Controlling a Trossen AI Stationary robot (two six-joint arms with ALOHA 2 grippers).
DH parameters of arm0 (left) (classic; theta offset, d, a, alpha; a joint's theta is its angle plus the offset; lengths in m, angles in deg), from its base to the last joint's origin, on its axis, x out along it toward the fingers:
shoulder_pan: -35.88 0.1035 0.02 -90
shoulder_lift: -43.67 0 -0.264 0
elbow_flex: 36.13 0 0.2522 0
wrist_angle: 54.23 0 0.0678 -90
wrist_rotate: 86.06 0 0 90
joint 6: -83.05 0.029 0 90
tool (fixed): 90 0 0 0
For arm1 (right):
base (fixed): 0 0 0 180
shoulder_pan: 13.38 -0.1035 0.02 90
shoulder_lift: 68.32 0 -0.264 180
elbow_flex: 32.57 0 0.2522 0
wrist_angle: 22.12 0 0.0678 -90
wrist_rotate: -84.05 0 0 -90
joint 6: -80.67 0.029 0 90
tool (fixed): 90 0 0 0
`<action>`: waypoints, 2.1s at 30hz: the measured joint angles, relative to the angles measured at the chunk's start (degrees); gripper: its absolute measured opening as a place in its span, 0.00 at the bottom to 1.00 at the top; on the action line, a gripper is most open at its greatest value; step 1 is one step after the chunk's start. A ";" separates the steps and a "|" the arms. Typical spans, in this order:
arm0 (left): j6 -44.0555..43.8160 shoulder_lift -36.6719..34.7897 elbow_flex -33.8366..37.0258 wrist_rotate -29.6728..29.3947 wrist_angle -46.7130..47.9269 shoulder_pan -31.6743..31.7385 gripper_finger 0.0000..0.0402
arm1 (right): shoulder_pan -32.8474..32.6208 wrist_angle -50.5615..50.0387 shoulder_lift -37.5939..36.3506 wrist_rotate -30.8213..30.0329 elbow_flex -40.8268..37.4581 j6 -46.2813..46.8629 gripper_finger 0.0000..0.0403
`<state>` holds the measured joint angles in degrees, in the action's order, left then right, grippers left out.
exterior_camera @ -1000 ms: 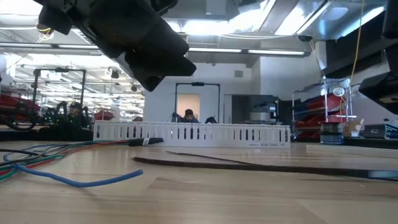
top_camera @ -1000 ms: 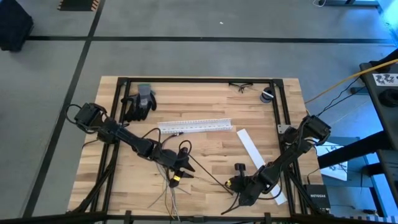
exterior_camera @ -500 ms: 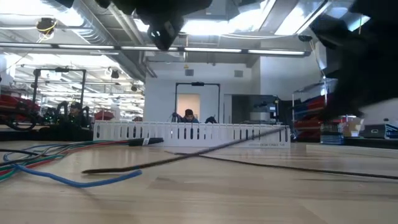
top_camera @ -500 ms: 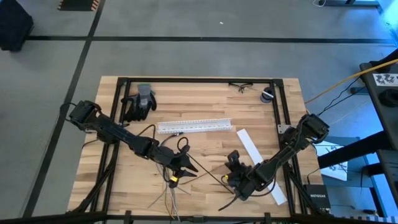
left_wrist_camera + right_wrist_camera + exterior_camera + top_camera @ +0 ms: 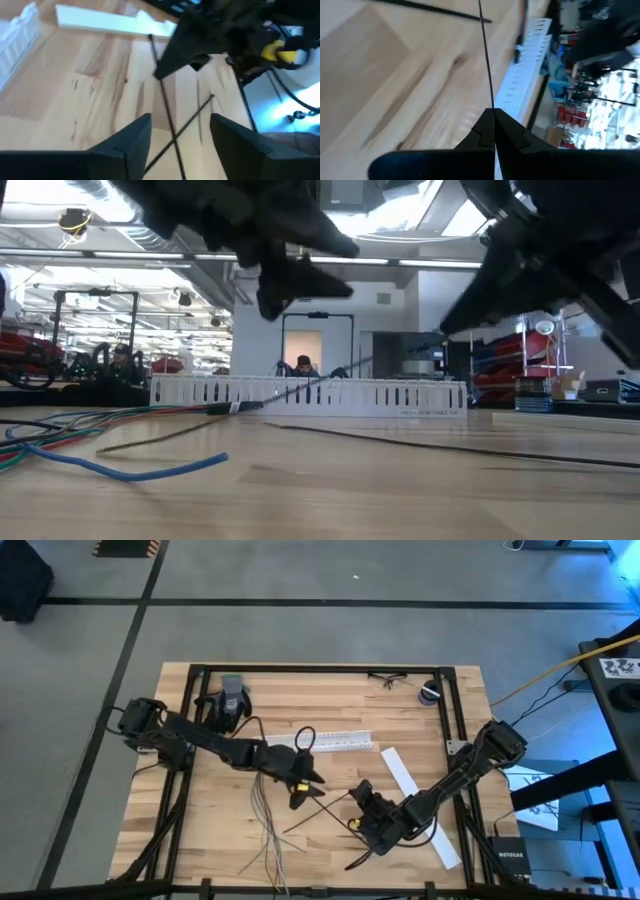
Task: Ziptie cables
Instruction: Prepare the black ziptie
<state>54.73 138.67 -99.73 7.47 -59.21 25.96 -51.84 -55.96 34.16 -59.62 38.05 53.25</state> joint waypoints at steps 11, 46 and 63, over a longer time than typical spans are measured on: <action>-5.28 11.01 0.00 11.31 -13.67 2.46 0.50 | 1.92 11.27 0.00 -2.33 -0.72 -11.29 0.00; 0.61 10.57 0.02 7.35 -14.72 2.37 0.00 | 2.05 6.60 -7.51 1.07 -0.72 19.43 0.14; -11.93 9.53 0.02 -7.42 -26.01 2.89 0.00 | 1.68 9.96 -8.53 17.76 -2.61 9.40 0.36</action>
<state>42.81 148.20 -99.71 0.06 -85.22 28.85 -50.15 -46.00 25.64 -41.85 35.44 62.65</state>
